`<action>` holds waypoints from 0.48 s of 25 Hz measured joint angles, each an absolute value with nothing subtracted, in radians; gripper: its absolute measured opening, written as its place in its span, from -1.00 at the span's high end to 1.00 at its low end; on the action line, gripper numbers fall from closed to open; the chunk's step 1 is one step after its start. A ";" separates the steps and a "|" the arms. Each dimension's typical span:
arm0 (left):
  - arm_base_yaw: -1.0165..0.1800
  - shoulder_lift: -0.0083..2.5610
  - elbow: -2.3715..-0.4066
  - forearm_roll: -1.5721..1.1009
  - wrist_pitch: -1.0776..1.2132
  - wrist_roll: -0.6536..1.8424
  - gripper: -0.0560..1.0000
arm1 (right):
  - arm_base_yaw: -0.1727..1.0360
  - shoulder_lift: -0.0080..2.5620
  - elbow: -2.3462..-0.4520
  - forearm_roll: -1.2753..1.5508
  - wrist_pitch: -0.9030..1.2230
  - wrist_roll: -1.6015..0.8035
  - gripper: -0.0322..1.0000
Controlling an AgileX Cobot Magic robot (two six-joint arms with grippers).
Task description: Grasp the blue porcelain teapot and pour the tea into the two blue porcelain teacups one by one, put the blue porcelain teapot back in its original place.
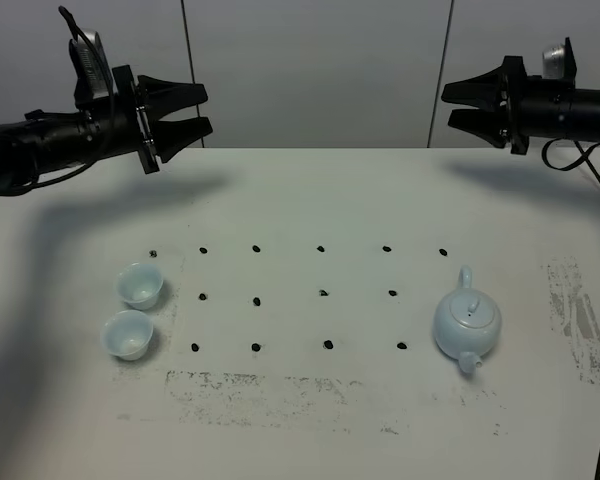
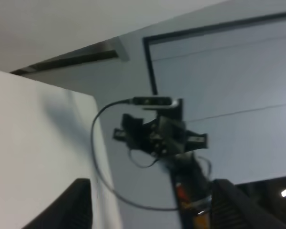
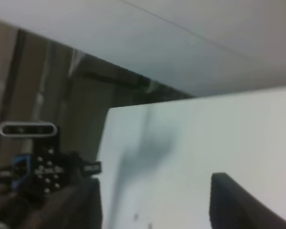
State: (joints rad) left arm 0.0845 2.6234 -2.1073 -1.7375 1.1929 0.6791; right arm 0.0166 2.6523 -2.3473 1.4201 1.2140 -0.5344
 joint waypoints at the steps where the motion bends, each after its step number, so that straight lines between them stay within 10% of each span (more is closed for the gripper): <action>1: 0.085 2.621 -2.132 -1.694 1.194 0.690 -0.15 | 0.017 2.652 -2.376 1.408 1.214 -0.566 0.03; 12: 0.063 2.589 -2.556 -0.967 1.099 0.545 -0.14 | 0.025 2.652 -2.627 0.701 1.137 -0.539 0.21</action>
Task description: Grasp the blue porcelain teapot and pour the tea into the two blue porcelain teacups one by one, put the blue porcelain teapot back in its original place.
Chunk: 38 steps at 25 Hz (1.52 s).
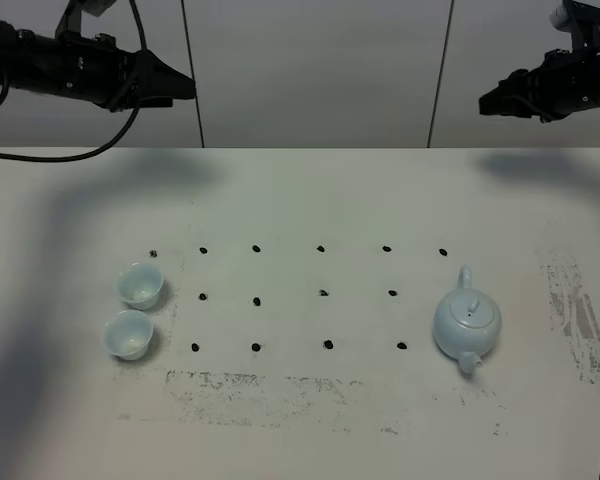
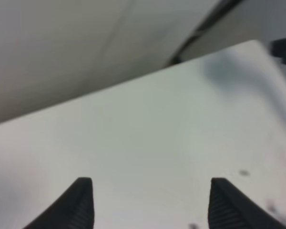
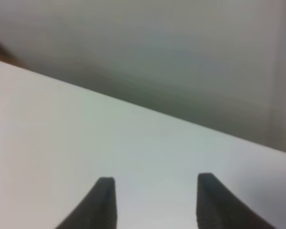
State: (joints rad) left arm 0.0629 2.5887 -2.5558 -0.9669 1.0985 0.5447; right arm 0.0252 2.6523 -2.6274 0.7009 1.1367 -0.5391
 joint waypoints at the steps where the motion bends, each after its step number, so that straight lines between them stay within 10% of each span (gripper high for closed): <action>1: 0.060 2.586 -2.560 -0.909 1.085 0.534 -0.14 | 0.025 2.652 -2.627 0.631 1.130 -0.515 0.21; 12: 0.017 2.374 -2.335 -0.482 1.019 0.520 -0.11 | 0.025 2.387 -2.356 0.146 1.135 -0.293 0.22; 23: 0.030 2.129 -2.128 -0.411 1.032 0.505 0.51 | 0.005 2.240 -2.173 0.057 1.217 -0.220 0.36; 38: 0.030 1.450 -1.286 -0.278 0.532 0.448 0.69 | 0.005 1.856 -1.648 0.058 0.876 -0.216 0.39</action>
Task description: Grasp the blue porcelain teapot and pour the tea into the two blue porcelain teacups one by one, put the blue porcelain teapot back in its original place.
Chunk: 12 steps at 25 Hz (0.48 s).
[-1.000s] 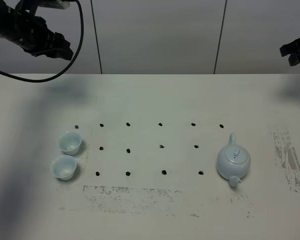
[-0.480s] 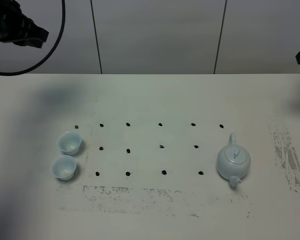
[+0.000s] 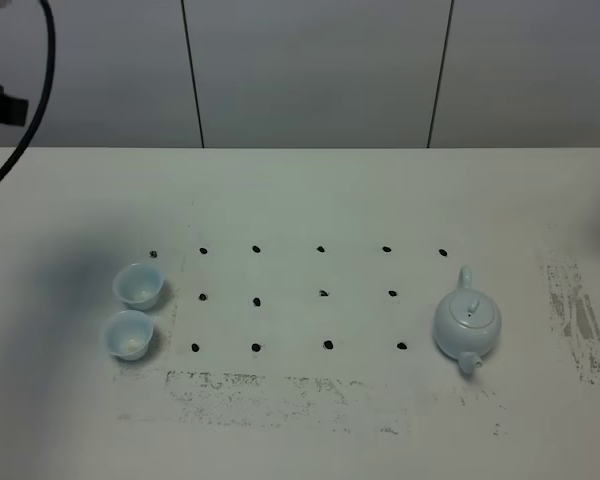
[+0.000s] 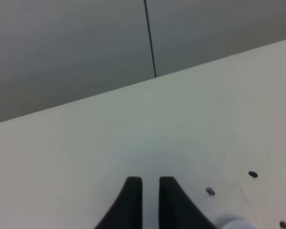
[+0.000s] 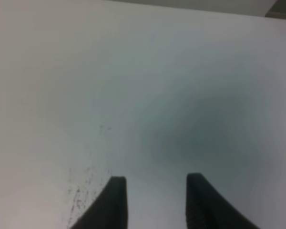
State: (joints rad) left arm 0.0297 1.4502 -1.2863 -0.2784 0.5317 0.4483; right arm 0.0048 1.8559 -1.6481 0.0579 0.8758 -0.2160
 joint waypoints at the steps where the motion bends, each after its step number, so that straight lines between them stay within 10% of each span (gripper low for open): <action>1: 0.030 1.403 -1.236 -0.261 0.528 0.435 0.69 | 0.005 1.841 -1.621 0.058 0.861 -0.216 0.39; 12: 0.030 0.937 -0.926 -0.122 0.642 0.316 0.69 | 0.005 1.796 -1.531 0.067 0.786 -0.216 0.39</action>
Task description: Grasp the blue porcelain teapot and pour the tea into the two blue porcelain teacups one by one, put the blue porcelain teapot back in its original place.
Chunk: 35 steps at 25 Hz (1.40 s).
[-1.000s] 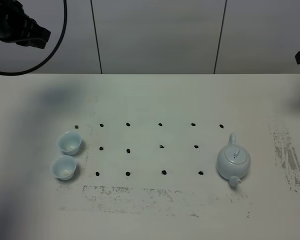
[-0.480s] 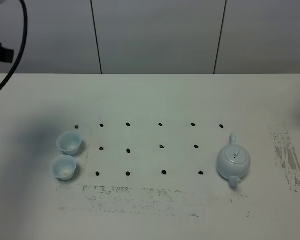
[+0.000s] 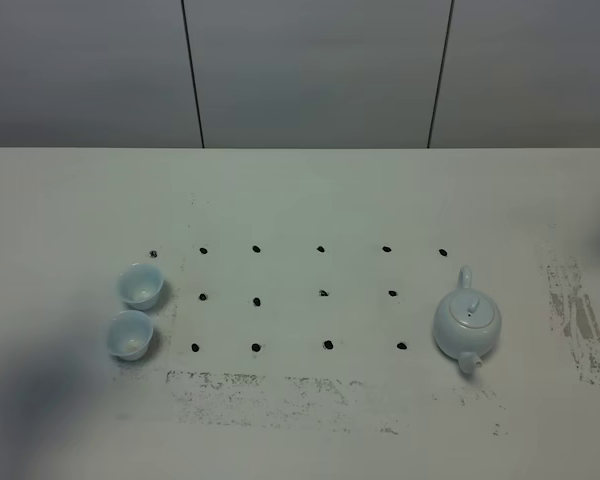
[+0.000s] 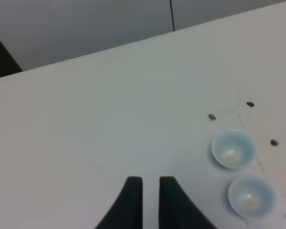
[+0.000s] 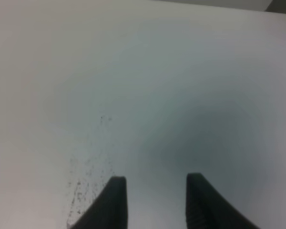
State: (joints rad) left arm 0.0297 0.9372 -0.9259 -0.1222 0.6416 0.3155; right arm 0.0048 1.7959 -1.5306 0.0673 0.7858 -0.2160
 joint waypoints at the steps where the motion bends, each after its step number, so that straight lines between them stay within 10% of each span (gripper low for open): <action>1: 0.030 0.900 -0.909 -0.119 0.661 0.307 0.69 | 0.005 1.796 -1.531 0.074 0.786 -0.216 0.39; 15: 0.030 0.493 -0.659 -0.090 1.054 0.104 0.69 | 0.005 1.796 -1.531 0.084 0.764 -0.220 0.39; 35: 0.024 0.066 -0.458 -0.194 1.058 0.030 0.69 | 0.005 1.796 -1.531 0.085 0.754 -0.220 0.39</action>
